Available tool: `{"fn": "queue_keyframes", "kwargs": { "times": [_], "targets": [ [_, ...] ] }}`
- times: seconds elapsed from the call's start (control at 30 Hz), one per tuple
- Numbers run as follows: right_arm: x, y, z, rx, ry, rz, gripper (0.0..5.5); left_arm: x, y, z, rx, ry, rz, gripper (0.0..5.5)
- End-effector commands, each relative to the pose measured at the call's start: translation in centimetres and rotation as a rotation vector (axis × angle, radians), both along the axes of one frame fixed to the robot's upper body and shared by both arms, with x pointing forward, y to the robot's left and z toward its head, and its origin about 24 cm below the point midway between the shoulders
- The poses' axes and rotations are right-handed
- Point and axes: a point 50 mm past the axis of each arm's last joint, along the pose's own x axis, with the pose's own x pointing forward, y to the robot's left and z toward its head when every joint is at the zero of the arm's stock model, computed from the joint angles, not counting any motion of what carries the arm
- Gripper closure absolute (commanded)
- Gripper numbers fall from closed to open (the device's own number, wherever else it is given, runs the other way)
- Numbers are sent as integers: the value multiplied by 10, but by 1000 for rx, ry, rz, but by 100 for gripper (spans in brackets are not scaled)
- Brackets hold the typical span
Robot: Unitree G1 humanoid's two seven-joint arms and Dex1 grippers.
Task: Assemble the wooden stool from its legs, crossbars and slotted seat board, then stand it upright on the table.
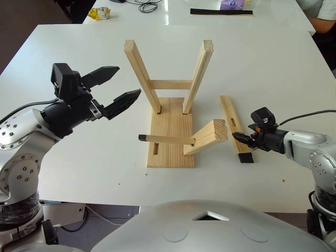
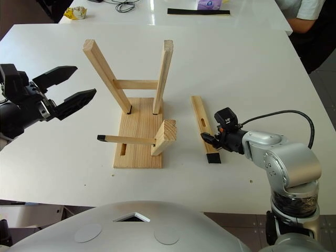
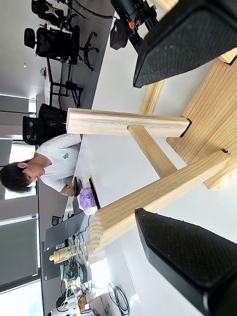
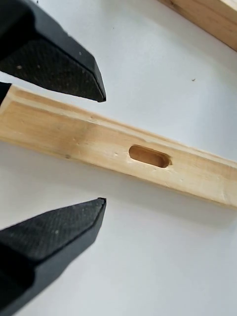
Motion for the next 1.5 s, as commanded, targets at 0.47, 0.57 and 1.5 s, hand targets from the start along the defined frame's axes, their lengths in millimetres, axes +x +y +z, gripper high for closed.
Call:
{"fn": "queue_keyframes", "kwargs": {
  "times": [0.47, 0.57, 1.5],
  "targets": [
    [-6, -3, -23, -50, 84, -22, 296, 8, 1, 5, 16, -32, 5, 97],
    [-4, -2, -24, -53, 69, -17, 343, 9, 2, 6, 15, -39, 12, 97],
    [82, 23, 174, 681, -740, 482, 344, 62, -13, 51, -54, -258, 29, 97]
  ]
}}
